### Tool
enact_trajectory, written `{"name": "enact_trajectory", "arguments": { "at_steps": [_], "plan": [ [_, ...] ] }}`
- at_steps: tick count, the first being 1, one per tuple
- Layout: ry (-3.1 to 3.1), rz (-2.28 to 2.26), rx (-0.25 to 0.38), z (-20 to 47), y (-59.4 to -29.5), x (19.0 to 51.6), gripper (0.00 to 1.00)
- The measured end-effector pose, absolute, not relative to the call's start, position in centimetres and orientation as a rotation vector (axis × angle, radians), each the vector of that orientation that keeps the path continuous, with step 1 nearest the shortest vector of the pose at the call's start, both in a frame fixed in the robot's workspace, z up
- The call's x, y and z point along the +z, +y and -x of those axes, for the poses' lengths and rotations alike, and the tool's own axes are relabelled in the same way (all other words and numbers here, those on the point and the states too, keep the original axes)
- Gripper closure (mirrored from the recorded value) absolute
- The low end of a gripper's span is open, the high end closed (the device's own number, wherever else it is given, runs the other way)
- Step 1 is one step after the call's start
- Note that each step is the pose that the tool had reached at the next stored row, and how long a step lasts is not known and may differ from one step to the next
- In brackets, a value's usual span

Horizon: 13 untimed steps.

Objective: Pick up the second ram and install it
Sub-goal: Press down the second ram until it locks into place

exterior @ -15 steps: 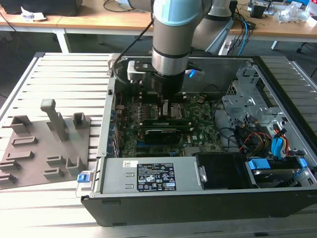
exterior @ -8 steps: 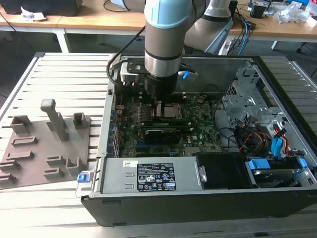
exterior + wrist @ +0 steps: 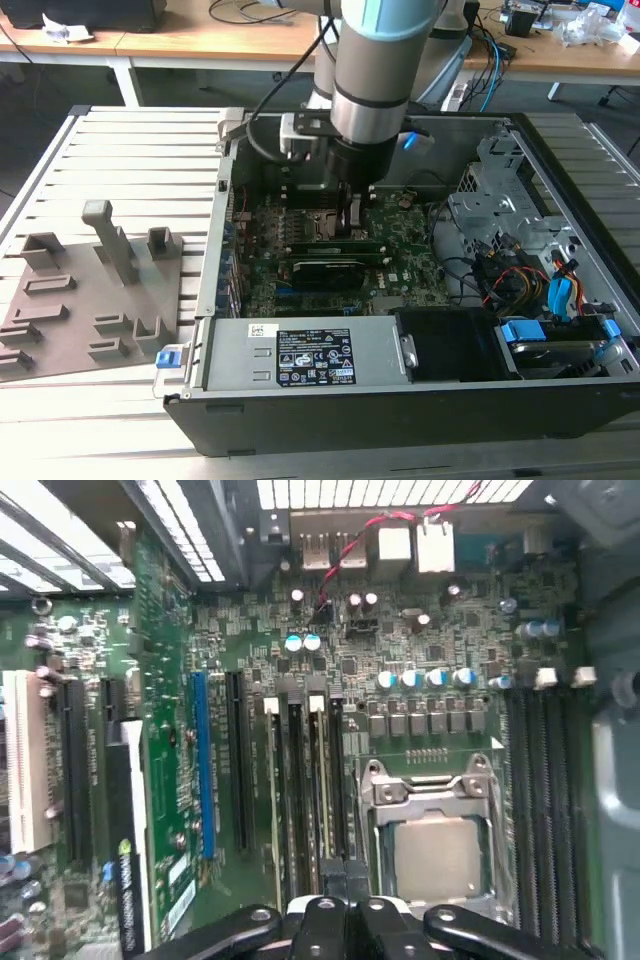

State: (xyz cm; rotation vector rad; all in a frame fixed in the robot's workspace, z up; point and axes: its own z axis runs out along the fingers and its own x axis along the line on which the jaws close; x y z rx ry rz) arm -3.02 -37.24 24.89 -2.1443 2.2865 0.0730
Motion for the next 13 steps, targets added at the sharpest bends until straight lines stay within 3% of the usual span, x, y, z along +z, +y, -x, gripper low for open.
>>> {"name": "enact_trajectory", "arguments": {
  "at_steps": [4, 13],
  "plan": [
    [2.286, 2.144, 0.073, 3.0, -37.2, 28.0, 0.89],
    [2.286, 2.144, 0.073, 3.0, -37.2, 28.2, 0.89]
  ]
}}
